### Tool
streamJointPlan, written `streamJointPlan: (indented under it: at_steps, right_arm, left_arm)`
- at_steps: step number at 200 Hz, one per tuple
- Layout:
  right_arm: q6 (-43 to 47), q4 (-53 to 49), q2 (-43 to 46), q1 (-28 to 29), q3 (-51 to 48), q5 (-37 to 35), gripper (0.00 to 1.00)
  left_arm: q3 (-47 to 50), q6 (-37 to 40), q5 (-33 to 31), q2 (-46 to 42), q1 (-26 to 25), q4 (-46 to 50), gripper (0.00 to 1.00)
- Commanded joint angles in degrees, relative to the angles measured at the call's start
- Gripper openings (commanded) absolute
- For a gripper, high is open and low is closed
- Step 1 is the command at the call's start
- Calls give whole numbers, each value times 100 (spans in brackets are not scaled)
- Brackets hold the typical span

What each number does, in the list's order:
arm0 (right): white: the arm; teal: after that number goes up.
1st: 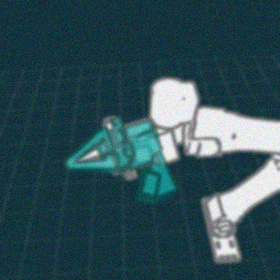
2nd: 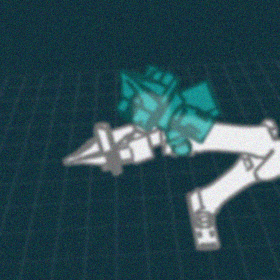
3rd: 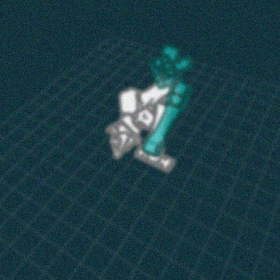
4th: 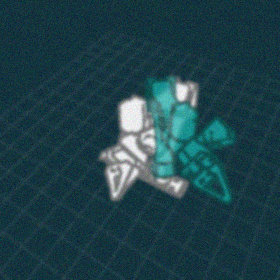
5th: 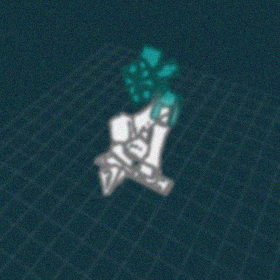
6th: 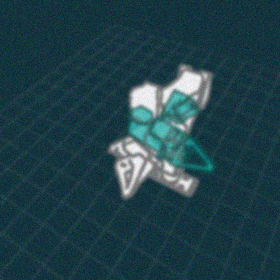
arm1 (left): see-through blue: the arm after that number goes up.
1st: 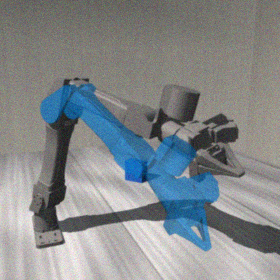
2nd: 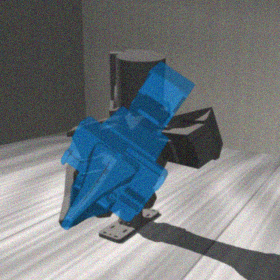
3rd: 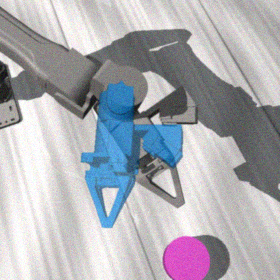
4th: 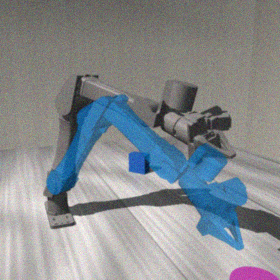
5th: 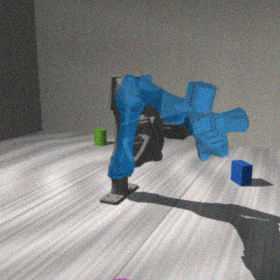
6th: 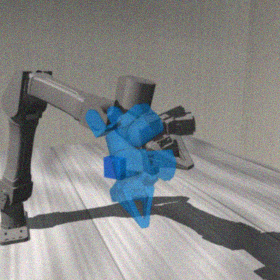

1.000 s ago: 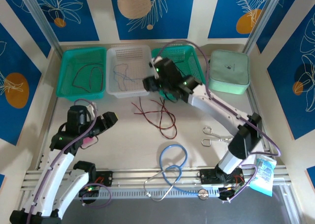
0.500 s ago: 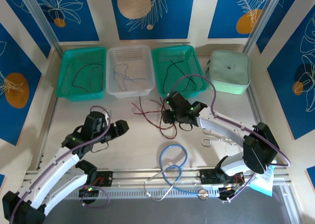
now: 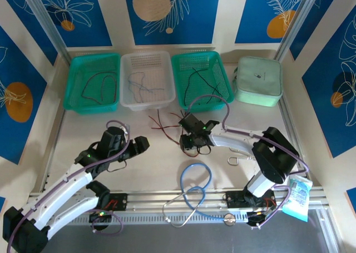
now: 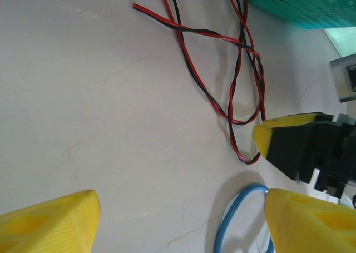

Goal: Untangle the cables

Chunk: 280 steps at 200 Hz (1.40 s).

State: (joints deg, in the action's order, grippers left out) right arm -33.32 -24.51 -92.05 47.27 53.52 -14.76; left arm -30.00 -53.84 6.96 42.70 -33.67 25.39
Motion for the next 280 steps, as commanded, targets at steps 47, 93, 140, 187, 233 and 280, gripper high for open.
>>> streamJointPlan:
  at_steps: [47, 93, 140, 187, 233, 280]
  right_arm:
    - [116, -185, -841, 284, 447, -57, 34]
    - [191, -201, -987, 385, 469, -209, 24]
    - [442, -436, -1095, 459, 689, -293, 18]
    - [483, -377, -1108, 501, 701, -151, 22]
    - [871, -390, -661, 679, 705, -319, 1]
    - [1275, -712, 392, 700, 775, -36, 0]
  left_arm:
    - [-67, -134, -16, -69, -65, -6, 78]
    - [-83, -39, 15, 45, -69, -40, 79]
    - [-162, -3, 42, 90, -69, -30, 79]
    - [-191, -3, 60, 3, -68, 36, 80]
    - [-314, -56, 178, -77, -67, 36, 80]
    - [-669, -56, 252, -5, -54, -135, 80]
